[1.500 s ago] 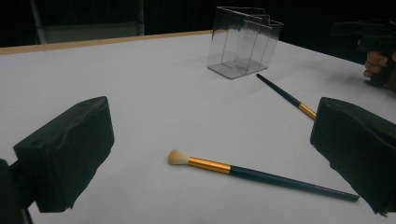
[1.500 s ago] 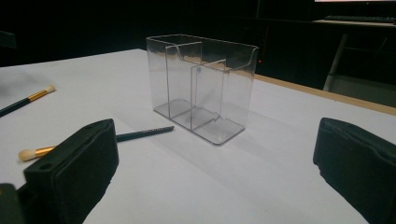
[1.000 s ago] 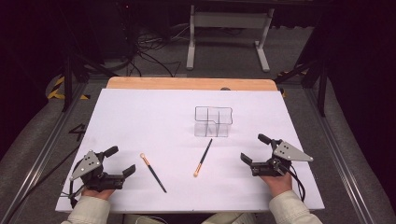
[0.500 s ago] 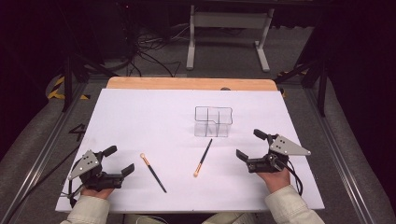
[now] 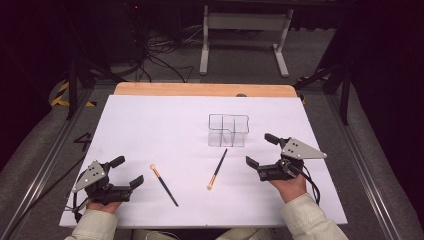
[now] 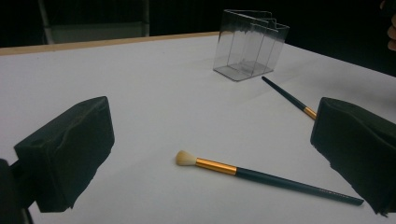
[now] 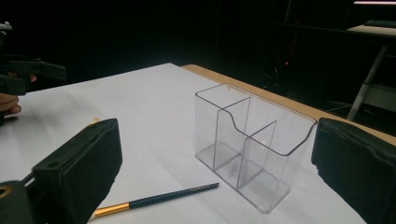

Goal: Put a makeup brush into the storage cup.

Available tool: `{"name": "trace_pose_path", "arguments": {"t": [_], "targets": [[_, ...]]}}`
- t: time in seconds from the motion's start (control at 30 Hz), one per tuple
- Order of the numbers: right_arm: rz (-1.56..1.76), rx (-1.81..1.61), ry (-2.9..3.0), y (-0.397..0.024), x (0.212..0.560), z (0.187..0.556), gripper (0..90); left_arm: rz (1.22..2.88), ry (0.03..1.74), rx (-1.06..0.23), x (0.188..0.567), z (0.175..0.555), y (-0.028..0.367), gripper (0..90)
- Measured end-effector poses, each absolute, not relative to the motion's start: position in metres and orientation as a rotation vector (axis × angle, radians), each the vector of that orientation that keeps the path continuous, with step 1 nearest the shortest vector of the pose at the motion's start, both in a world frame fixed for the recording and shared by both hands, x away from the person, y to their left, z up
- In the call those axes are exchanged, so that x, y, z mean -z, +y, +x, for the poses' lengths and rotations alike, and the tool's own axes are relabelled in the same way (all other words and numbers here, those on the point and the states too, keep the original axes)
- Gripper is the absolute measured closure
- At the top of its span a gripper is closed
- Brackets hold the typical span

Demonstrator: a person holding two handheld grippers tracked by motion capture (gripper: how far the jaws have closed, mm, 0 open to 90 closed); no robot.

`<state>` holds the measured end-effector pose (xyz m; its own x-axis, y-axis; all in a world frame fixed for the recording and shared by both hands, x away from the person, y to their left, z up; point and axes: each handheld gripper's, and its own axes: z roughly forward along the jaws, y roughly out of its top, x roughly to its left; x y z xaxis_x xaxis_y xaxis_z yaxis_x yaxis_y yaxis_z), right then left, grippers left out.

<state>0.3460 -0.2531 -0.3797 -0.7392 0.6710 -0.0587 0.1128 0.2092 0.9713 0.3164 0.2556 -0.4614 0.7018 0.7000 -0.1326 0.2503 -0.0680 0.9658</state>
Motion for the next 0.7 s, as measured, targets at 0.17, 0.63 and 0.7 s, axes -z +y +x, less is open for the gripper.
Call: {"name": "trace_pose_path", "arguments": {"t": [0.17,0.63,0.7], "targets": [[0.711,-1.570,2.039,-0.240,0.375,0.350,2.4,1.637,0.785,-0.452,0.461,0.316,0.257,0.1],[0.643,-1.605,2.141,-0.190,0.369,0.364,2.3,1.633,0.793,-0.444,0.460,0.317,0.258,0.2],[0.634,-1.603,2.159,-0.183,0.369,0.365,2.3,1.634,0.793,-0.444,0.460,0.317,0.258,0.2]]}}
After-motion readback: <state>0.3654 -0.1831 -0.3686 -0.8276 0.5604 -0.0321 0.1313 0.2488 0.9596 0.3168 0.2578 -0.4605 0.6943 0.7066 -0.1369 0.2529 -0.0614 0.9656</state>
